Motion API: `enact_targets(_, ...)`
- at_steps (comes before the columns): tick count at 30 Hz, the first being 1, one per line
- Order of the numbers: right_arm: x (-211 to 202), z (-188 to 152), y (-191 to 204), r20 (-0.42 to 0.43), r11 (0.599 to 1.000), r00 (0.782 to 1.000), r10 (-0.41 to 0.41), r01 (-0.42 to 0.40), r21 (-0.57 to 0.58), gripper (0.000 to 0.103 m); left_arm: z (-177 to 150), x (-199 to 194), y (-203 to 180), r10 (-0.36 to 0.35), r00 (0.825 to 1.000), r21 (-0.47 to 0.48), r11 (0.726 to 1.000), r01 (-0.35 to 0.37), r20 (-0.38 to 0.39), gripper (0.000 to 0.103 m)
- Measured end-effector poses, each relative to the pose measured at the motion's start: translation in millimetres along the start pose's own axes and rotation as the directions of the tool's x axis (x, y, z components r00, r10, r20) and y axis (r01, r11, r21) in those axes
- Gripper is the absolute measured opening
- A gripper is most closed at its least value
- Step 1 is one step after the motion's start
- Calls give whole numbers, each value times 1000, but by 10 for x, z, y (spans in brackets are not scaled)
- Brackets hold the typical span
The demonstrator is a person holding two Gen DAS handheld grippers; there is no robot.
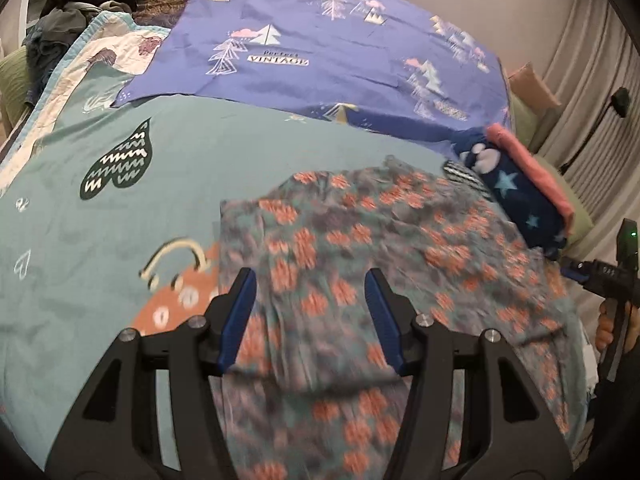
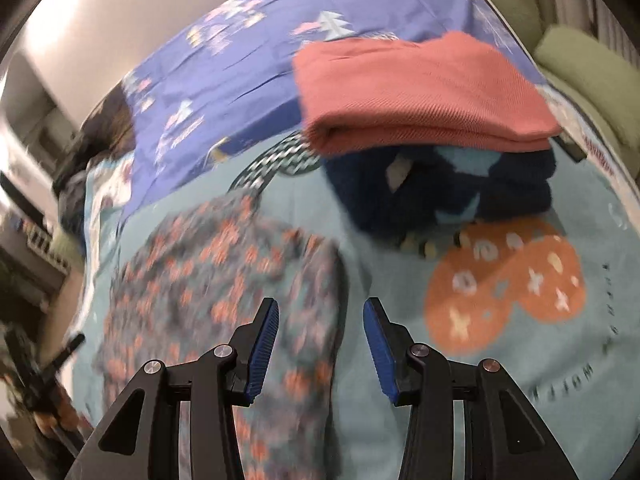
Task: Fold small clothes
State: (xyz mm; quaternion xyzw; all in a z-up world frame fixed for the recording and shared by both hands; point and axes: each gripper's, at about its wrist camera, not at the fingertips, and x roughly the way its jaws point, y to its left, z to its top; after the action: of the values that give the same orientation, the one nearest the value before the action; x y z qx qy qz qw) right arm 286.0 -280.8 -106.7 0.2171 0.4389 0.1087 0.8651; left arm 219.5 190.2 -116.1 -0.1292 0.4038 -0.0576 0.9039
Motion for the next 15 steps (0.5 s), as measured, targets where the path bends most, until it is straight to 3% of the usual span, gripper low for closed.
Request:
enact_targets(5,384,83,29,-63,999,998,31,-33,-37,44,189,364,119,29,999,-18,999,-29,-44,58)
enact_targets(7,510,56,56,-89,997,995,38,-43,-60,0,212,473,151,17,998,-34,999,-19,-59,58)
enact_targets(8,483,50,59,-43,997,999,-2,-1,-74,2,213,526,161,2,998,-41,999,-5,-65,48)
enact_targets(9,439,67,21,3,997,1000,-29,29,-70,2,199,573,169,-15,998,-36,999,12,-66,23)
enact_targets(10,408,98,-45,38,997,998,-56,58,-53,2,167,616,158,-4,998,-12,1000,4,-65,16)
enact_targets(11,429,136,-142,39,997,997,-65,66,-29,2,144,640,148,7,998,2,1000,-7,-61,16)
enact_targets(13,557,157,-327,-16,1000,1000,-6,6,29,2,62,678,147,26,999,13,1000,-25,-45,16)
enact_targets(15,572,110,-330,1,1000,1000,-4,4,2,3,49,634,161,20,999,-7,1000,-20,-26,16)
